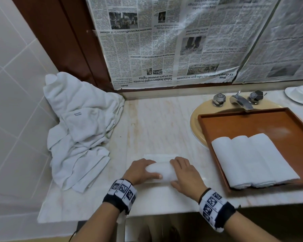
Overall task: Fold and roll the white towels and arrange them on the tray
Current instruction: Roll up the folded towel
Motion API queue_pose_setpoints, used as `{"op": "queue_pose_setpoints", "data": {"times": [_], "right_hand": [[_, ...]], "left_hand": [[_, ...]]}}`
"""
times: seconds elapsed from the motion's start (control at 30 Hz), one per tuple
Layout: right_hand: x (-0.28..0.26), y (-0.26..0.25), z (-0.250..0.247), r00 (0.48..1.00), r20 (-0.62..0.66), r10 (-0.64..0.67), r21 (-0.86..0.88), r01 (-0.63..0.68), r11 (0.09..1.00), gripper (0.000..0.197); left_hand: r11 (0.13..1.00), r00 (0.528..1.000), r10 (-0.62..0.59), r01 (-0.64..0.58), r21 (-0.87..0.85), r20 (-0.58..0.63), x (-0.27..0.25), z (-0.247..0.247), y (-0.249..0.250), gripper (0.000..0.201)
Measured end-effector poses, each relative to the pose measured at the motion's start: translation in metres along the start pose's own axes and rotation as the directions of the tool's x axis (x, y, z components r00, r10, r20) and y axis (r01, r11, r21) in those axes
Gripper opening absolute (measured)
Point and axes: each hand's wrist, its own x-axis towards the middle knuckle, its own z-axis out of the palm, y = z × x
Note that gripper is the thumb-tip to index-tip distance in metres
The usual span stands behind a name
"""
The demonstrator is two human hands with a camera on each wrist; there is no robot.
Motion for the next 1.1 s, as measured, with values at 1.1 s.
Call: {"op": "queue_pose_setpoints", "data": {"times": [1.1], "right_hand": [[0.001, 0.012, -0.051, 0.904, 0.332, 0.269, 0.38, -0.389, 0.839, 0.073]], "left_hand": [[0.976, 0.938, 0.152, -0.192, 0.102, 0.311, 0.019, -0.03, 0.024, 0.064]]}}
